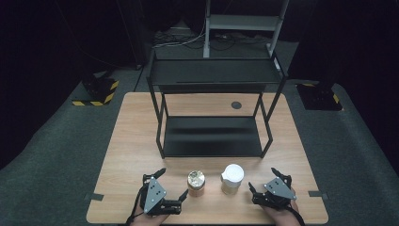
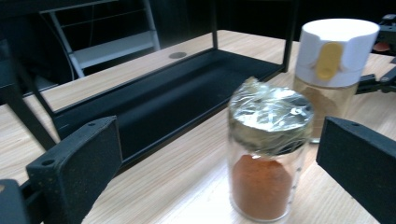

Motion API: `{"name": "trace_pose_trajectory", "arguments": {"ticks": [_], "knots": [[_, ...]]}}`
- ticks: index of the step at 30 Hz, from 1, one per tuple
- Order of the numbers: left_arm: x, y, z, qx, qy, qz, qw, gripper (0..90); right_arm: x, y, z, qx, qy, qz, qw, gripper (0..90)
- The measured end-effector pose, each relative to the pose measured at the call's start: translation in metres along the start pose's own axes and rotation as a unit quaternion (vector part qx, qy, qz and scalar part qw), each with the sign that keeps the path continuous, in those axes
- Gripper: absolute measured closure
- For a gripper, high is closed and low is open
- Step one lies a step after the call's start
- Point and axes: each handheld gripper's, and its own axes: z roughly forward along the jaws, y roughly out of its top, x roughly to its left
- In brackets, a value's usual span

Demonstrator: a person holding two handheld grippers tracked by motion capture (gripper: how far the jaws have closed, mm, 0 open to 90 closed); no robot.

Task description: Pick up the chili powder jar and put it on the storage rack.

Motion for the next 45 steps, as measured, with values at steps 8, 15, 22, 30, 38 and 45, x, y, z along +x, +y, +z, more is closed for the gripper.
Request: {"name": "trace_pose_trajectory", "arguments": {"ticks": [8,15,22,30,38,45], "knots": [[-0.003,-0.002,0.012,-0.01,-0.033,-0.01,0.9994,0.3,0.0,0.0,0.0,0.001,0.001,-0.002,1.0,0.9],[-0.009,-0.004,0.024,-0.007,-0.044,-0.015,0.9989,0.4,-0.001,0.0,0.0,0.0,0.003,0.001,1.0,0.9],[-0.008,-0.008,0.032,-0.008,-0.053,-0.025,0.9982,0.3,0.001,0.0,0.0,0.001,0.003,-0.007,1.0,0.9],[-0.008,-0.01,0.044,-0.001,-0.063,-0.035,0.9974,0.3,0.002,-0.001,-0.001,-0.002,0.001,-0.008,1.0,0.9],[-0.008,-0.009,0.053,0.005,-0.062,-0.034,0.9975,0.4,0.0,0.0,0.0,-0.001,0.001,-0.001,1.0,0.9],[-0.005,-0.009,0.053,0.002,-0.057,-0.04,0.9975,0.3,-0.002,0.0,0.0,0.001,0.005,0.001,1.0,0.9]]}}
